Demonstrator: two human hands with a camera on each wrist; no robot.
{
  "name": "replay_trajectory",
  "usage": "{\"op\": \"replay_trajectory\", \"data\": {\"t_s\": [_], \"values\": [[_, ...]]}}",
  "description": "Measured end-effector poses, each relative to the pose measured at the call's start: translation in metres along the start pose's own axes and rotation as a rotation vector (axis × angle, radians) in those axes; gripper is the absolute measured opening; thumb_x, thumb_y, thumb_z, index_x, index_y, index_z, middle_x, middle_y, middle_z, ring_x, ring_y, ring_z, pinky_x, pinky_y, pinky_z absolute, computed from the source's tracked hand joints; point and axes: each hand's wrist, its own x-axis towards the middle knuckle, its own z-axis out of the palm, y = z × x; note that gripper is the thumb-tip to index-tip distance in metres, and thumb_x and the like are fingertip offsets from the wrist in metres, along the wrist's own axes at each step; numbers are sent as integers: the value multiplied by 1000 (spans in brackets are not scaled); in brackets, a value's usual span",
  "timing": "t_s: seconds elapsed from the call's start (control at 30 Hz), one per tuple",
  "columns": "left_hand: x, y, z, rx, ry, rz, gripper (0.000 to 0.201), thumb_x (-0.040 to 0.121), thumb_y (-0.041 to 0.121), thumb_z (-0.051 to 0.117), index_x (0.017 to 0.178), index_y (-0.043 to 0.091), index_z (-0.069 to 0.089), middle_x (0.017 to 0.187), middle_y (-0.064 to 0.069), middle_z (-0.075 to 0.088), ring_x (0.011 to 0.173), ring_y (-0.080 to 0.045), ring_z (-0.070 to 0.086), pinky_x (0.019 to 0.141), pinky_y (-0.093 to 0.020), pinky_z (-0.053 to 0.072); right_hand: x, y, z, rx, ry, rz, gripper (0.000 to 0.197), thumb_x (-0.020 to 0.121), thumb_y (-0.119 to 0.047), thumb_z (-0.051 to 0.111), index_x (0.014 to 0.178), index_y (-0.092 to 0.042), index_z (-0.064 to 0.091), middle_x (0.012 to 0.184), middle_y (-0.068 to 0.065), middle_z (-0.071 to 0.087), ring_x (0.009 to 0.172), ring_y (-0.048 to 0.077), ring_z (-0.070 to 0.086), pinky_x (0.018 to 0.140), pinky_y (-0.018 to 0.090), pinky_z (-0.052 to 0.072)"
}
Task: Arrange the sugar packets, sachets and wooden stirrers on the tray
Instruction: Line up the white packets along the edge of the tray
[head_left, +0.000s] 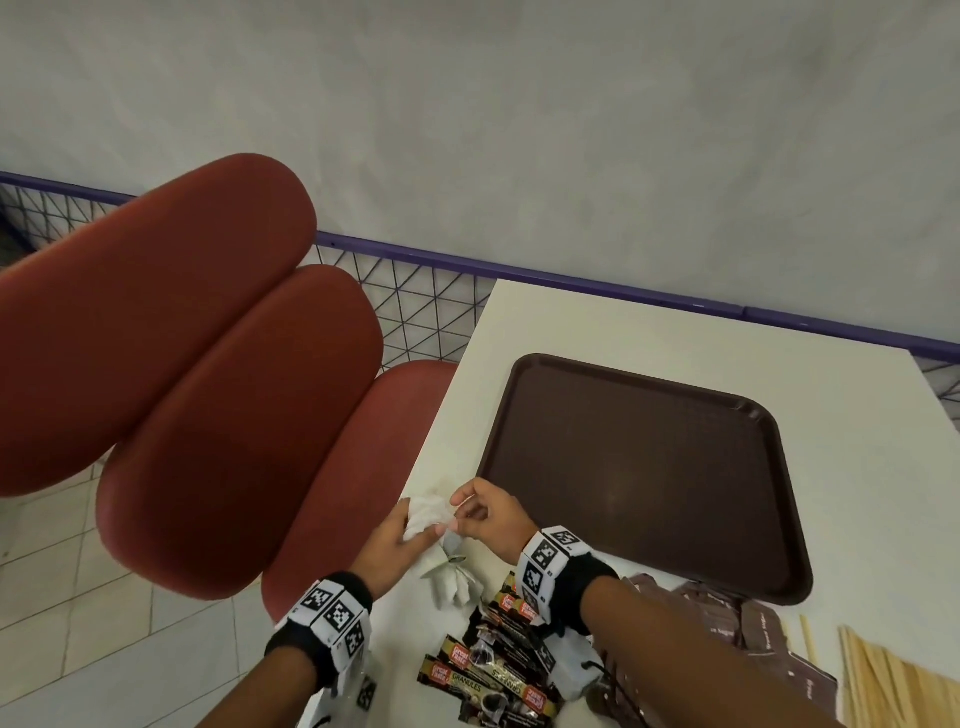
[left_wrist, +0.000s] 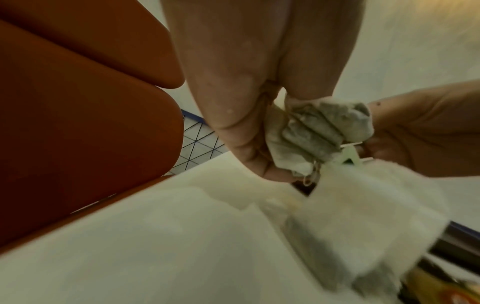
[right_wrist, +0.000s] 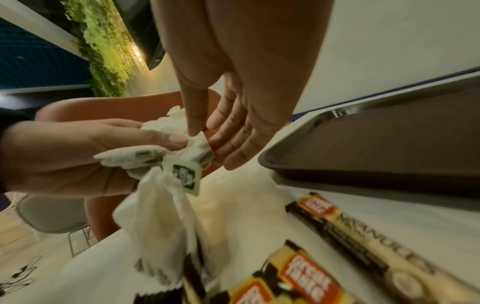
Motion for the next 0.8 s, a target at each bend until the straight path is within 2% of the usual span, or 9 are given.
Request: {"op": "replay_trajectory", "data": {"t_s": [0.1, 0.2, 0.27, 0.33, 0.43, 0.5, 0.6, 0.67, 0.8], "values": [[7, 9, -1, -56, -1, 0, 56, 63, 54, 66, 110, 26, 55, 107, -1, 66, 101, -16, 62, 90, -31, 49, 1, -4, -5, 10, -24, -2, 24, 78, -7, 69, 81, -26, 55, 79, -6, 53, 72, 7, 50, 70, 19, 45], [10, 21, 4, -102, -25, 13, 54, 63, 53, 66, 109, 28, 55, 108, -2, 66, 101, -16, 62, 90, -32, 49, -1, -6, -13, 93, 17, 0, 27, 81, -3, 66, 78, -27, 53, 77, -4, 52, 68, 6, 50, 61, 17, 45], [12, 29, 9, -111, -48, 14, 45, 71, 44, 69, 110, 26, 55, 109, -2, 67, 100, -14, 63, 89, -28, 49, -5, -7, -19, 126, 11, 4, 25, 82, -2, 64, 79, -24, 52, 76, -2, 52, 65, 6, 50, 57, 15, 45], [14, 37, 15, -117, -69, -7, 29, 85, 25, 67, 111, 25, 55, 109, -2, 67, 98, -12, 63, 86, -24, 50, -6, -8, -27, 149, 2, 14, 24, 83, -1, 63, 79, -22, 53, 75, -2, 51, 63, 6, 50, 55, 14, 45], [19, 46, 19, -146, -73, -20, 26, 89, 15, 61, 111, 26, 55, 109, -2, 67, 97, -12, 63, 82, -22, 51, -3, -9, -42, 173, 49, 35, 21, 84, -1, 62, 78, -20, 56, 75, 0, 54, 65, 8, 53, 56, 14, 47], [22, 51, 21, -177, -63, -24, 29, 86, 22, 65, 113, 25, 56, 110, -4, 67, 98, -17, 64, 85, -29, 52, -1, -9, -52, 181, 105, 42, 21, 84, -1, 62, 76, -19, 57, 75, 1, 55, 65, 9, 54, 55, 14, 48], [28, 59, 22, -234, -31, -43, 47, 68, 41, 70, 110, 24, 59, 101, -5, 67, 90, -21, 63, 82, -43, 52, 3, -11, -67, 190, 154, 55, 22, 84, 2, 60, 74, -17, 55, 73, 1, 55, 64, 11, 54, 53, 14, 48], [34, 61, 22, -267, 14, -54, 46, 64, 41, 70, 104, 22, 60, 98, -6, 66, 89, -22, 62, 86, -50, 51, 5, -13, -77, 205, 187, 62, 22, 84, 5, 59, 74, -14, 54, 74, 2, 55, 64, 12, 54, 51, 13, 48], [44, 61, 20, -284, 12, -77, 47, 64, 43, 71, 106, 23, 60, 103, -11, 66, 94, -26, 63, 87, -48, 52, 8, -11, -97, 278, 258, 53, 24, 84, 9, 55, 77, -13, 48, 75, 5, 53, 64, 15, 54, 50, 16, 49]]}}
